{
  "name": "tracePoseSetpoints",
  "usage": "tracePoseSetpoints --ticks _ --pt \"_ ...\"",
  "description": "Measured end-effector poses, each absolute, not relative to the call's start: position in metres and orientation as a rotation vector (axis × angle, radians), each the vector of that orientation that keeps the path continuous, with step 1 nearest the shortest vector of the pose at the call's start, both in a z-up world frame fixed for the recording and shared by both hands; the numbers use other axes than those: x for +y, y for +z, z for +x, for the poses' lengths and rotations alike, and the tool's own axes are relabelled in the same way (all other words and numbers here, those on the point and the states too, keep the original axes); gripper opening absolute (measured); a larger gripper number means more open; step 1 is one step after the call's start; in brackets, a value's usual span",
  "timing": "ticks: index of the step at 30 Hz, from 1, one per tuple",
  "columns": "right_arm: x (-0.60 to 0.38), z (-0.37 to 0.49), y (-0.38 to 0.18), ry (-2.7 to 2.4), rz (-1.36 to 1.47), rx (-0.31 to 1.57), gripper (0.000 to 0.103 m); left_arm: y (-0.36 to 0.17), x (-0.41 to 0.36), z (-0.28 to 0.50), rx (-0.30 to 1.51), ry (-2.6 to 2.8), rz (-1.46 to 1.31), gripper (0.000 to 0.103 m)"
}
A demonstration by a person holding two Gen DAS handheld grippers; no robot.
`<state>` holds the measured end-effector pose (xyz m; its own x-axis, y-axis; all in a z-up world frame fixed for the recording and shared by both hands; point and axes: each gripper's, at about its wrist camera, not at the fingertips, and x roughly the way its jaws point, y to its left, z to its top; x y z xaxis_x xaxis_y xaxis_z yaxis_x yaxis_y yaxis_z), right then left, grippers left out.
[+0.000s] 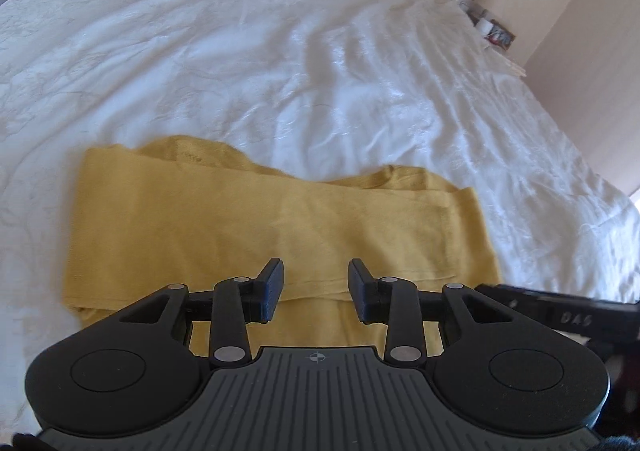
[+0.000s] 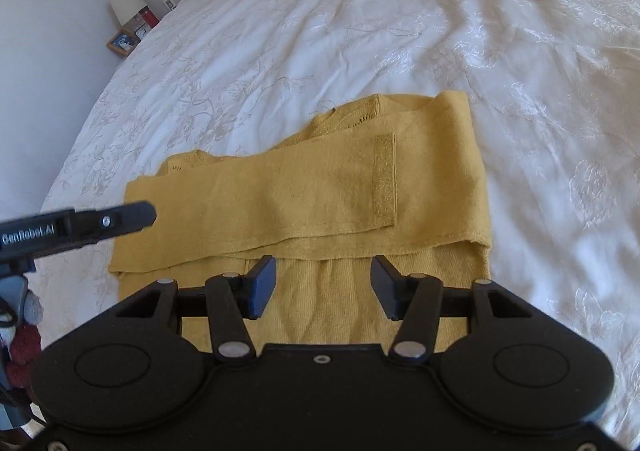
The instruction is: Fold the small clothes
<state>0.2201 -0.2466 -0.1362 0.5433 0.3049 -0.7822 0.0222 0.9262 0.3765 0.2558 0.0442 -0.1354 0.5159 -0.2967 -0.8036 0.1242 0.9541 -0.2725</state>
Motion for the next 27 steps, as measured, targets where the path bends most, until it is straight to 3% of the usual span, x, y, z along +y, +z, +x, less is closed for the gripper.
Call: tracePoseSetpoints --ticks 9,15,20,27 --pt "-0.258 0.274 -0.164 0.099 0.365 1.031 0.059 -0.194 0.119 0.245 1.157 -0.017 -0.179 0.034" --pt "-0.26 0.295 -0.184 0.074 0.351 1.09 0.058 -0.206 0.13 0.242 1.151 0.01 -0.26 0.034" --pt "-0.253 0.297 -0.179 0.12 0.329 1.094 0.014 -0.206 0.129 0.244 1.154 0.014 -0.255 0.035" --pt "-0.249 0.275 -0.111 0.239 0.331 0.933 0.013 -0.191 0.126 0.236 1.129 0.006 -0.199 0.035"
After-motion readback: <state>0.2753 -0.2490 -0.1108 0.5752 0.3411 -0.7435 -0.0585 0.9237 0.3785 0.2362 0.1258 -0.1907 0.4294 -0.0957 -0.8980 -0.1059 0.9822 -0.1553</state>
